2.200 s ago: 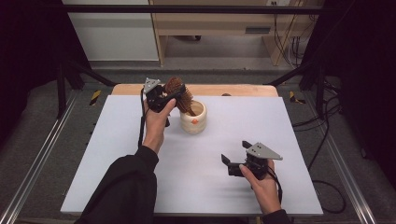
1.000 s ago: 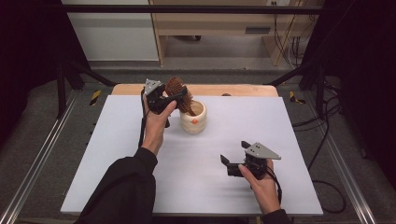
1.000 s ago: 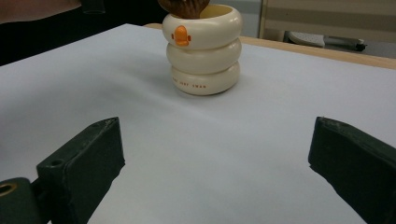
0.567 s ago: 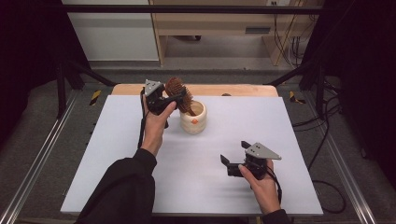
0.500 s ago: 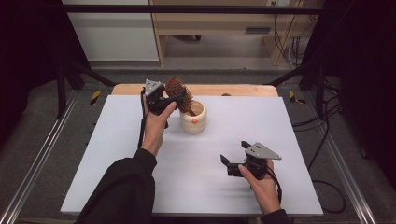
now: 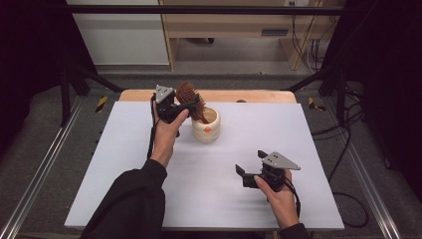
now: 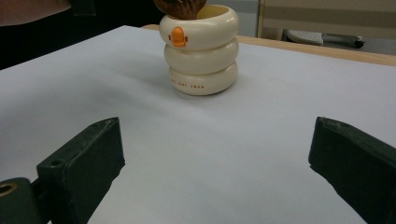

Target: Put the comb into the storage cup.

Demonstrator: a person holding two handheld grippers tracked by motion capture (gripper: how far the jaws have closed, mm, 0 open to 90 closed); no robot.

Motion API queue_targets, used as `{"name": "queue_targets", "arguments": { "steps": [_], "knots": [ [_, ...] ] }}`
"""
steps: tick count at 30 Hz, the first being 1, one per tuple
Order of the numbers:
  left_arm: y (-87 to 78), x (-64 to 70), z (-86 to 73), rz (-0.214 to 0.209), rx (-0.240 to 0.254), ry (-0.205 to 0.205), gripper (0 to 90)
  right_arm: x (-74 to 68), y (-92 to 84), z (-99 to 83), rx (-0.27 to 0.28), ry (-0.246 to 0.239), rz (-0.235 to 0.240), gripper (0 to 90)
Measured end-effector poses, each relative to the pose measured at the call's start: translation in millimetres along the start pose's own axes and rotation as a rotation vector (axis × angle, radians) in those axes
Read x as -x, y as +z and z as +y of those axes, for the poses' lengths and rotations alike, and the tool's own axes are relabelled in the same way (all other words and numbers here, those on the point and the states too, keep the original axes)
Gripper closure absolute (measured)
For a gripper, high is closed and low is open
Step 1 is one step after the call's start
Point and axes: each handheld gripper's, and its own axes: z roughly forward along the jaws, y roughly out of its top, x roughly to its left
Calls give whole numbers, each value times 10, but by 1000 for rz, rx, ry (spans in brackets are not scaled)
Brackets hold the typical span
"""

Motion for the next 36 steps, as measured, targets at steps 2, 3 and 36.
{"name": "queue_targets", "arguments": {
  "steps": [2, 3, 36],
  "knots": [
    [-1, 6, -1, 1, -3, 7, 19, -1, 0, 1, 2, 2, -1, 37],
    [-2, 8, -2, 2, -3, 9, 18, -1, -1, 1, 1, -1, 0, 37],
    [-122, 75, 7, 8, 12, 48, 18, -14, -25, 8, 14, -20, 4, 35]
  ]
}}
